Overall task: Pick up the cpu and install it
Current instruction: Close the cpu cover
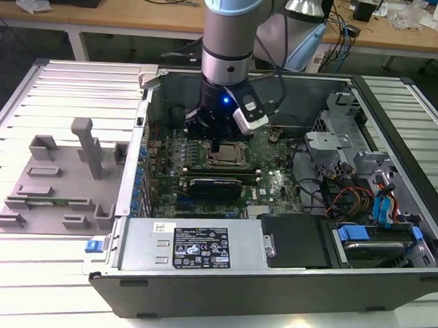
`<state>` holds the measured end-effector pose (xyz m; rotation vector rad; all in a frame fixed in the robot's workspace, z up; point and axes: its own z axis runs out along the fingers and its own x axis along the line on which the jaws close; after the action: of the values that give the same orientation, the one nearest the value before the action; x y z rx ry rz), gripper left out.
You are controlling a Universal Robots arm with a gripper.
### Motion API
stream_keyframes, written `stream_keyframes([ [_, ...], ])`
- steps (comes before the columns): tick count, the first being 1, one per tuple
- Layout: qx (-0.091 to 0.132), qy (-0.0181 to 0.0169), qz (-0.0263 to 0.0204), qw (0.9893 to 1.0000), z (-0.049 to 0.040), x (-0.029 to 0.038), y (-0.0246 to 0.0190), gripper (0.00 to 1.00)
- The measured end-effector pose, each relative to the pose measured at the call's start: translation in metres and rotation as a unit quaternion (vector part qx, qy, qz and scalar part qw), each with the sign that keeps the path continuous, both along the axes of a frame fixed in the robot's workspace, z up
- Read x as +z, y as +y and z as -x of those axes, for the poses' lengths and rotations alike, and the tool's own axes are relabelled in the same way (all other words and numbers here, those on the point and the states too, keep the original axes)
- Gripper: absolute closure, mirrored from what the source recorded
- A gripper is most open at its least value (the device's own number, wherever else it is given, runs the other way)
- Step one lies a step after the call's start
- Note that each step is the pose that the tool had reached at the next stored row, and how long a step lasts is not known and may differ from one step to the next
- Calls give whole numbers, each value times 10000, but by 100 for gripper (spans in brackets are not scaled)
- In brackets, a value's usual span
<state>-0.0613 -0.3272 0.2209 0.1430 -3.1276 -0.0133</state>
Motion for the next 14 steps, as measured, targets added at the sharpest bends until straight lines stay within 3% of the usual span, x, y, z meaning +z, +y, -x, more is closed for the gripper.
stream_keyframes([
  [3, 11, 0, 0, 10000, 15, -55, 1, 89],
  [5, 9, 0, 0, 10000, 16, -64, 32, 89],
  [6, 11, -1, -1, 10000, 15, -111, 39, 89],
  [9, 10, 0, 0, 10000, 12, -153, 48, 89],
  [14, 10, 0, 0, 10000, 13, -163, 49, 89],
])
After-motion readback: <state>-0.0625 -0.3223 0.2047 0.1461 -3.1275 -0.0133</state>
